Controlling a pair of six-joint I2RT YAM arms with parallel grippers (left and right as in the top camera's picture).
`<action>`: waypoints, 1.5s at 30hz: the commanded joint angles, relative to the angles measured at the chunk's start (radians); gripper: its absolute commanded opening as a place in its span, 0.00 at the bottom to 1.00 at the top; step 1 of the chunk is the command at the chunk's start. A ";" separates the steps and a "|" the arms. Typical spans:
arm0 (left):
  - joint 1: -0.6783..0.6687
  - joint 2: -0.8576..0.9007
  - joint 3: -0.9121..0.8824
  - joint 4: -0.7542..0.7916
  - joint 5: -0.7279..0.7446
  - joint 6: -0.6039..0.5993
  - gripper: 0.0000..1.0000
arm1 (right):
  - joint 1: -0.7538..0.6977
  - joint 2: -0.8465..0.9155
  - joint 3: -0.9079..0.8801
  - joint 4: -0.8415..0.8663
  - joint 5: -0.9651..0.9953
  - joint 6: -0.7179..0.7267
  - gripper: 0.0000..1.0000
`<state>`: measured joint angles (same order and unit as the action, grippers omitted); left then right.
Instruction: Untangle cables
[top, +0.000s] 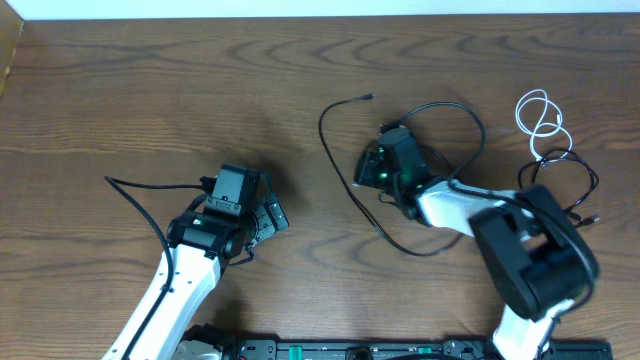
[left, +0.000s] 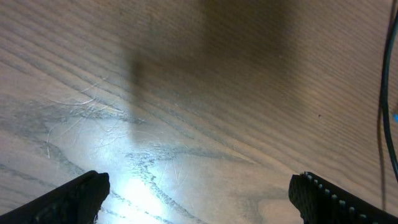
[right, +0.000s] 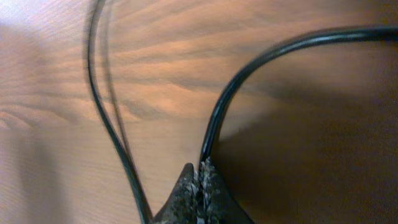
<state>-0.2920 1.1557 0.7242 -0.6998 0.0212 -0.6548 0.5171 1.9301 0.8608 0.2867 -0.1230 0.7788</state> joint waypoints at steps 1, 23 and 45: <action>-0.001 -0.005 0.009 -0.003 -0.003 -0.005 0.98 | 0.040 0.124 -0.018 0.089 0.027 0.021 0.01; -0.001 -0.005 0.009 -0.003 -0.003 -0.005 0.98 | 0.045 0.297 0.181 0.275 -0.246 -0.140 0.11; -0.001 -0.005 0.009 -0.003 -0.003 -0.005 0.98 | -0.124 -0.103 0.446 -0.822 -0.425 -0.489 0.99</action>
<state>-0.2920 1.1557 0.7242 -0.6998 0.0212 -0.6548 0.4133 1.9324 1.3006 -0.4503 -0.7151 0.3748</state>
